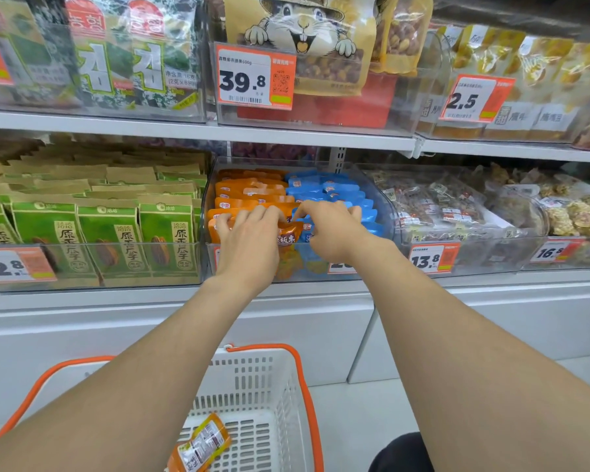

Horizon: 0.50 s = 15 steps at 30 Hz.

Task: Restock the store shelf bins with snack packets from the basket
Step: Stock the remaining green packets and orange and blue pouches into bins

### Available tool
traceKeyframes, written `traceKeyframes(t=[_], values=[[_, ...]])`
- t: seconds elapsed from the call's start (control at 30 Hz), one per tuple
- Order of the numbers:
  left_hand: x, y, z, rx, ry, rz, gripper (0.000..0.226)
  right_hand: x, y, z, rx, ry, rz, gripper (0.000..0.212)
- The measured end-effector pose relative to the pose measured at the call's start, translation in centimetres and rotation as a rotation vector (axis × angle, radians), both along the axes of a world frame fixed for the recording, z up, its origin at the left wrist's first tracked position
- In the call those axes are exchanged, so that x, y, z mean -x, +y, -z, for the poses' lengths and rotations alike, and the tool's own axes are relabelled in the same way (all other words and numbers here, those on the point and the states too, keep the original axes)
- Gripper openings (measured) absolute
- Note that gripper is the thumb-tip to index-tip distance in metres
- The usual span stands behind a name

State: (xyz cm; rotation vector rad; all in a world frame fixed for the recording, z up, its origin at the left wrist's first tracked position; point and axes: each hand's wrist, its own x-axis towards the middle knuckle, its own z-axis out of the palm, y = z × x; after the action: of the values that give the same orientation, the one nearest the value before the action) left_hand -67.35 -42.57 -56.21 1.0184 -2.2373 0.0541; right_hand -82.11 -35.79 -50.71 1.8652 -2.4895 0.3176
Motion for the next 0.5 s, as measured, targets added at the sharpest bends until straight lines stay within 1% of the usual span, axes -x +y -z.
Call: traceKeyframes(t=[0.03, 0.1, 0.17, 0.23, 0.33, 0.43, 0.5], values=[[0.2, 0.1, -0.1, -0.006, -0.004, -0.001, 0.034, 0.0, -0.1, -0.2, 0.027, -0.002, 0.007, 0.053], [0.5, 0.4, -0.2, -0.015, -0.022, 0.006, 0.040, 0.0, -0.2, -0.5, 0.054, 0.097, 0.046, 0.047], [0.9, 0.6, -0.3, -0.021, -0.049, 0.013, 0.045, 0.0, -0.5, -0.7, 0.026, 0.209, 0.098, 0.044], [1.4, 0.7, -0.5, -0.034, -0.075, 0.015, 0.046, -0.1, -0.7, -0.6, -0.004, 0.246, 0.126, 0.042], [1.7, 0.8, -1.0, -0.034, -0.089, -0.015, 0.047, 0.0, -0.7, -0.5, 0.033, 0.209, 0.117, 0.042], [1.7, 0.9, -1.4, -0.032, -0.044, -0.049, 0.042, 0.1, -0.5, -0.5, 0.053, 0.116, 0.120, 0.044], [1.8, 0.8, -1.3, -0.032, -0.029, -0.032, 0.038, -0.1, -0.3, -0.5, 0.050, 0.076, 0.137, 0.041]])
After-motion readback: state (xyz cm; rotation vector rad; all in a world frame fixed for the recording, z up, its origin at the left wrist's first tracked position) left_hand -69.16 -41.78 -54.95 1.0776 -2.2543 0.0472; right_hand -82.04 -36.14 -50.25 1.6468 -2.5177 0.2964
